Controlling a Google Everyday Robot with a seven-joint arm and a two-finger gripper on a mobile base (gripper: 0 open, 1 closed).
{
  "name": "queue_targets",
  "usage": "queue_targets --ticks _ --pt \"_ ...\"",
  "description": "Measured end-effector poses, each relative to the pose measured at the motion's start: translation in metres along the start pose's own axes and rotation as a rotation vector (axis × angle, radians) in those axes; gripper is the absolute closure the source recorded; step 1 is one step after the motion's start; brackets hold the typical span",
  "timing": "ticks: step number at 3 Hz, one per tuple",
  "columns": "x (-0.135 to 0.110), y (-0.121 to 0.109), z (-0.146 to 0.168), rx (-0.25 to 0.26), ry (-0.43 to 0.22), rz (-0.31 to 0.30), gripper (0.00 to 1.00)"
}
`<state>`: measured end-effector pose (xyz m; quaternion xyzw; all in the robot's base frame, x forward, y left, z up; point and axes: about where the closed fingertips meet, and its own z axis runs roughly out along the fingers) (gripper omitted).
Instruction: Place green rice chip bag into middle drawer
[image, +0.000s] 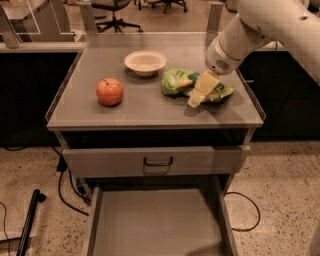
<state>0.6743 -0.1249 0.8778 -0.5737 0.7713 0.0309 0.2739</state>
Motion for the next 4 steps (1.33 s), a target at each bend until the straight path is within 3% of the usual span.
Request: queue_targets --ticks 1,3,4 --pt "0.014 -0.006 0.003 -0.006 0.010 0.008 0.00" --pt "0.038 -0.001 0.023 -0.124 0.087 0.012 0.00" --pt "0.039 -0.001 0.024 -0.127 0.088 0.012 0.18"
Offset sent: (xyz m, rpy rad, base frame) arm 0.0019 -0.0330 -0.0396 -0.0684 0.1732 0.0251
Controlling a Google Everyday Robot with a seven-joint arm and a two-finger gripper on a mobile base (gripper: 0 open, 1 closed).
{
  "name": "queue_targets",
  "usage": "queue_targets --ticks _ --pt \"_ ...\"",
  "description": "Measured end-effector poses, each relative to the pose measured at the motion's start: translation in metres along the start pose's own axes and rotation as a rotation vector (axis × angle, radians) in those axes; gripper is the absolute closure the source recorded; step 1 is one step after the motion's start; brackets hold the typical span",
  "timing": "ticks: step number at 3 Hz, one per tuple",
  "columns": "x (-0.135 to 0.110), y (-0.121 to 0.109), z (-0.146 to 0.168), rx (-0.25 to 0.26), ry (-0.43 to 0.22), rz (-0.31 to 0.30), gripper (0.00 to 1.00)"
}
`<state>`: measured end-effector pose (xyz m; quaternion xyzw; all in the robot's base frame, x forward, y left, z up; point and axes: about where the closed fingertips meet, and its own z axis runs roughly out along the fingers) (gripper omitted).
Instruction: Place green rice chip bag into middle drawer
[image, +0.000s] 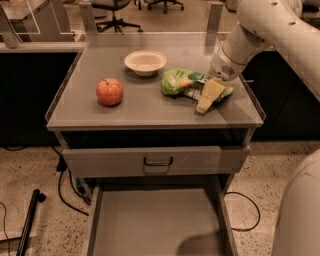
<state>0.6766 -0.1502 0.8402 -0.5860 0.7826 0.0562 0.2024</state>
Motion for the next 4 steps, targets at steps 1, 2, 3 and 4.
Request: queue_targets --ticks 1,2,3,4 --pt "0.0000 0.0000 0.0001 0.000 0.000 0.000 0.49" --pt "0.0000 0.0000 0.0001 0.000 0.000 0.000 0.72" --pt "0.0000 0.0000 0.0001 0.000 0.000 0.000 0.95" --pt "0.0000 0.0000 0.0002 0.000 0.000 0.000 1.00"
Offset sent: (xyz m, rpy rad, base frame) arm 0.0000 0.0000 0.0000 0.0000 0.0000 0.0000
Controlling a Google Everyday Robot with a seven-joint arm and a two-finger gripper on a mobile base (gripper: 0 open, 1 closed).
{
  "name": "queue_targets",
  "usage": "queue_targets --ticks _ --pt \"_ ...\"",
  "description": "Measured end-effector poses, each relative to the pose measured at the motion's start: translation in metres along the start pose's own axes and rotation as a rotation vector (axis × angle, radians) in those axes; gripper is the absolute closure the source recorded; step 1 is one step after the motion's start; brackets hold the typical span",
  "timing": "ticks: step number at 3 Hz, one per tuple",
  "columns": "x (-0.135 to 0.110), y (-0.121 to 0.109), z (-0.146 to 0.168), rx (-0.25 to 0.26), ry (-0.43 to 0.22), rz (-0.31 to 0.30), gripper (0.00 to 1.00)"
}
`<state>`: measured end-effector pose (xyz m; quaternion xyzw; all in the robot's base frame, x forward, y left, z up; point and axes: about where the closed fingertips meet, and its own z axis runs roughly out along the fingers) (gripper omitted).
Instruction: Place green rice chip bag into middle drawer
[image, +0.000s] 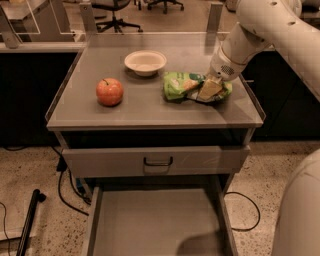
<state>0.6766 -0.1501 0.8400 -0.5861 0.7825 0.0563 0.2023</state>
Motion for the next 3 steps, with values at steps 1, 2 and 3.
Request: queue_targets --ticks 1,2,3 --pt "0.000 0.000 0.001 -0.003 0.000 -0.004 1.00" --pt "0.006 0.006 -0.017 0.007 -0.001 -0.016 1.00" --pt "0.026 0.025 -0.055 0.027 -0.038 -0.017 1.00"
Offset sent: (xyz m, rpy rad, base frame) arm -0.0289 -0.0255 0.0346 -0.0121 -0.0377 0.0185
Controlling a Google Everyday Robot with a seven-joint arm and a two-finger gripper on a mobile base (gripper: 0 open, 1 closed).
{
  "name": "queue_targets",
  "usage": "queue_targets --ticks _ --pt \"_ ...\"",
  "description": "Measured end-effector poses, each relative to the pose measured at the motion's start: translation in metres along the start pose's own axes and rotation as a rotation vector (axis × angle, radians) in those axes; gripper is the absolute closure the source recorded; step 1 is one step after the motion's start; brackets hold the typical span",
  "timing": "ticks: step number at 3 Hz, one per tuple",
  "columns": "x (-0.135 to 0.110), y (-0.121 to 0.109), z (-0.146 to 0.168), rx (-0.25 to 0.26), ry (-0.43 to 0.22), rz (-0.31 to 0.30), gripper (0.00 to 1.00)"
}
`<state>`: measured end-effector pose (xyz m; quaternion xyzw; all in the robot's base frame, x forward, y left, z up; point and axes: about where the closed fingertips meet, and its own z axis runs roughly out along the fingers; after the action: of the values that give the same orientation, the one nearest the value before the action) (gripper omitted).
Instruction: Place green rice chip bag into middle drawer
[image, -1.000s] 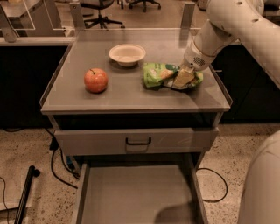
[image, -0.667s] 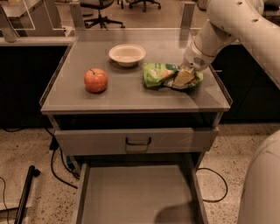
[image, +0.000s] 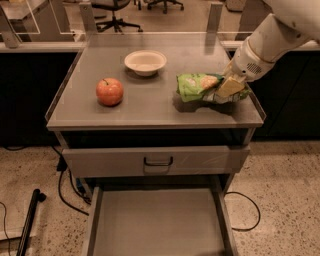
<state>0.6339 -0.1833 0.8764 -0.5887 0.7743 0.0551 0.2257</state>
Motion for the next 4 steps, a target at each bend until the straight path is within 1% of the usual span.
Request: queue_targets --ticks 1,2,3,4 --pt "0.015 0.024 -0.034 0.013 -0.057 0.005 1.00" --pt "0.021 0.061 -0.061 -0.001 -0.136 -0.006 1.00" --pt "0.024 0.104 -0.072 -0.048 -0.226 -0.021 1.00" --pt "0.025 0.144 -0.071 -0.090 -0.256 -0.034 1.00"
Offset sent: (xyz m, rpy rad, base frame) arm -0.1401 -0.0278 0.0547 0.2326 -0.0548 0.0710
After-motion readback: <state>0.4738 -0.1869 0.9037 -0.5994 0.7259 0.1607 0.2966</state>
